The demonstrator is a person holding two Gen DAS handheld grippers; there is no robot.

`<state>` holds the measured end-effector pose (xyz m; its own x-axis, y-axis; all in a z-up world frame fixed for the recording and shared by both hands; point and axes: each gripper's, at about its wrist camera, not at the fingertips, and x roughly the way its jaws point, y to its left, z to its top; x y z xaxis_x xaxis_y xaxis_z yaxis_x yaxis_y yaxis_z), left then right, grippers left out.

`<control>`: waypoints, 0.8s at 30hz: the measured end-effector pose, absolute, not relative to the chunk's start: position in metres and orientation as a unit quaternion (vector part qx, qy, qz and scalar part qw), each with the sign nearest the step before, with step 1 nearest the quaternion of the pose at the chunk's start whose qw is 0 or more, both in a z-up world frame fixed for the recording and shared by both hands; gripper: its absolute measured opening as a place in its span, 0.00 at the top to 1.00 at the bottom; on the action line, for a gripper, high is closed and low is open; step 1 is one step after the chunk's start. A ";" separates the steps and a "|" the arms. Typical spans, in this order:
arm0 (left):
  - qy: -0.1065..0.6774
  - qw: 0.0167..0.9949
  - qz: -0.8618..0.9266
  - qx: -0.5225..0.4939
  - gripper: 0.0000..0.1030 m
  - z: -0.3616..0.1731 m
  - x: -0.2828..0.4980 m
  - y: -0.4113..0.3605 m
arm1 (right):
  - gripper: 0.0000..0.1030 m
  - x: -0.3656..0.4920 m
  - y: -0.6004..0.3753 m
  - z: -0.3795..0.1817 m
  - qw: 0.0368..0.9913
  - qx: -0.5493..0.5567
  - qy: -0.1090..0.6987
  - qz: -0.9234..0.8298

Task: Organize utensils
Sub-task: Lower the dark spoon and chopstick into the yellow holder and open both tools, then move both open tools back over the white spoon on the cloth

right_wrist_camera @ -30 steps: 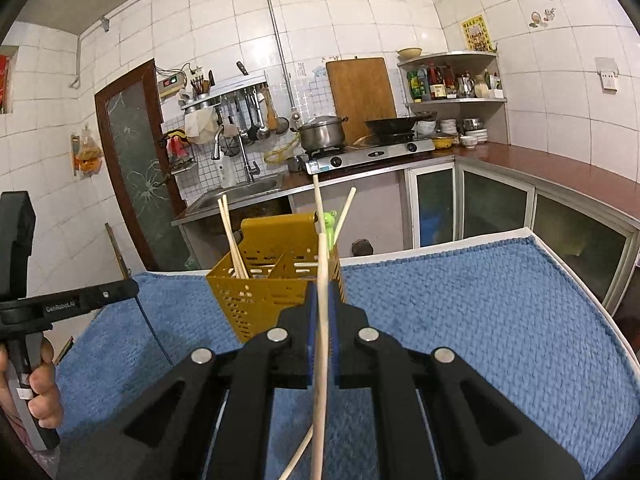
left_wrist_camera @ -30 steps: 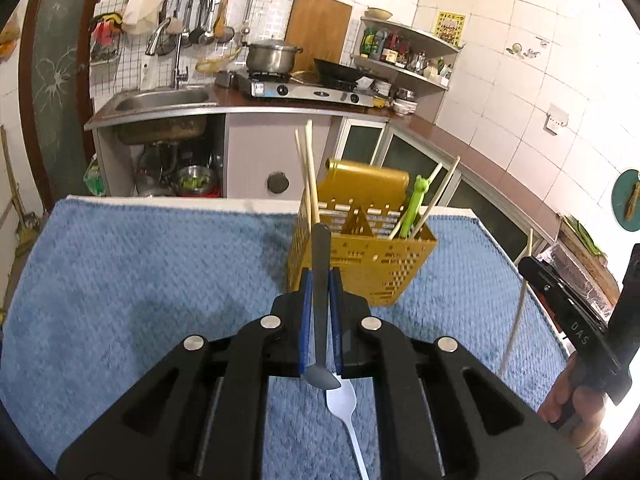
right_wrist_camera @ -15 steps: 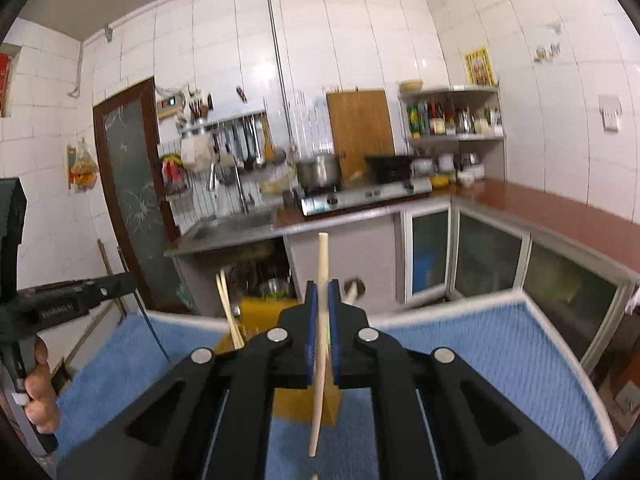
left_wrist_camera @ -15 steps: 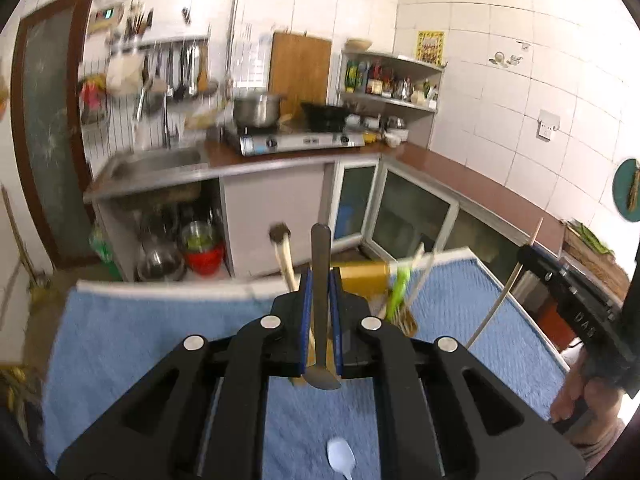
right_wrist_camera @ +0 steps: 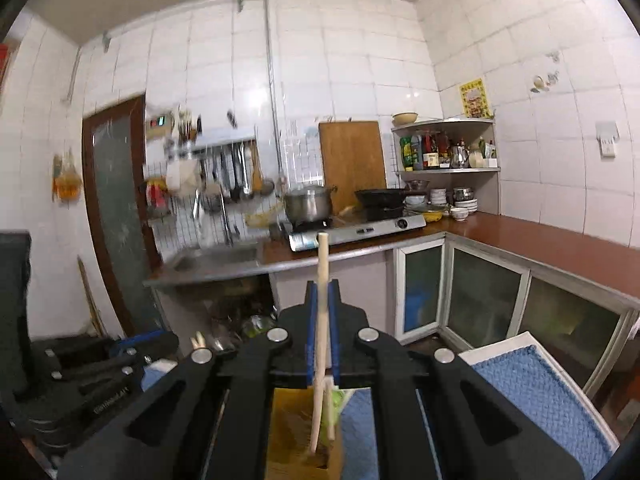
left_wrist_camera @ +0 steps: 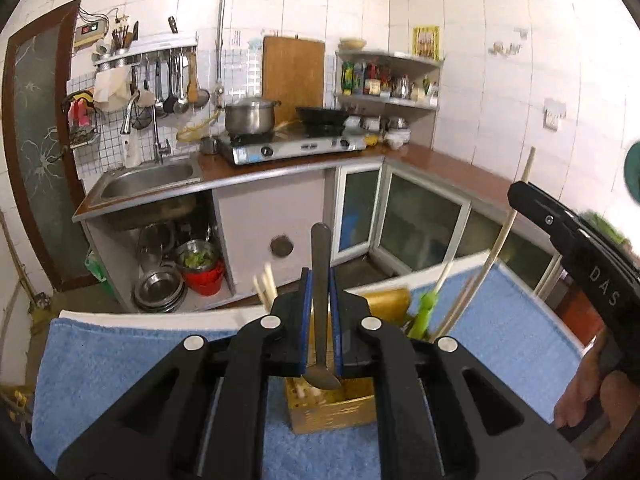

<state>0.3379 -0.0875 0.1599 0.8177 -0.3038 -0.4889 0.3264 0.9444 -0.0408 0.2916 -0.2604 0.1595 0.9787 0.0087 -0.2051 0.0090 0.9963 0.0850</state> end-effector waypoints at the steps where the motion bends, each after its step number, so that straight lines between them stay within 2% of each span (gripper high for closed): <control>1: 0.261 0.951 -0.165 0.024 0.93 0.151 0.341 -0.088 | 0.95 0.295 -0.260 0.152 0.993 0.043 0.112 0.005; 9: 0.297 0.941 -0.161 0.017 0.93 0.091 0.354 -0.082 | 0.94 0.307 -0.261 0.105 0.988 0.022 0.149 0.020; 18: 0.316 0.934 -0.166 0.004 0.93 0.069 0.360 -0.076 | 0.94 0.314 -0.262 0.086 0.983 0.024 0.179 0.024; 19: 0.316 0.934 -0.165 0.006 0.90 0.070 0.357 -0.076 | 0.94 0.314 -0.262 0.087 0.983 0.028 0.181 0.029; 21: 0.308 0.937 -0.162 0.010 0.74 0.079 0.345 -0.074 | 0.93 0.306 -0.263 0.092 0.983 0.033 0.179 0.030; 22: 0.300 0.941 -0.158 0.010 0.56 0.083 0.340 -0.073 | 0.92 0.301 -0.264 0.096 0.983 0.035 0.178 0.029; 23: 0.286 0.947 -0.148 0.009 0.44 0.092 0.329 -0.069 | 0.81 0.295 -0.266 0.100 0.983 0.041 0.177 0.030; 24: 0.281 0.949 -0.142 0.007 0.41 0.098 0.323 -0.066 | 0.57 0.288 -0.268 0.103 0.983 0.047 0.175 0.028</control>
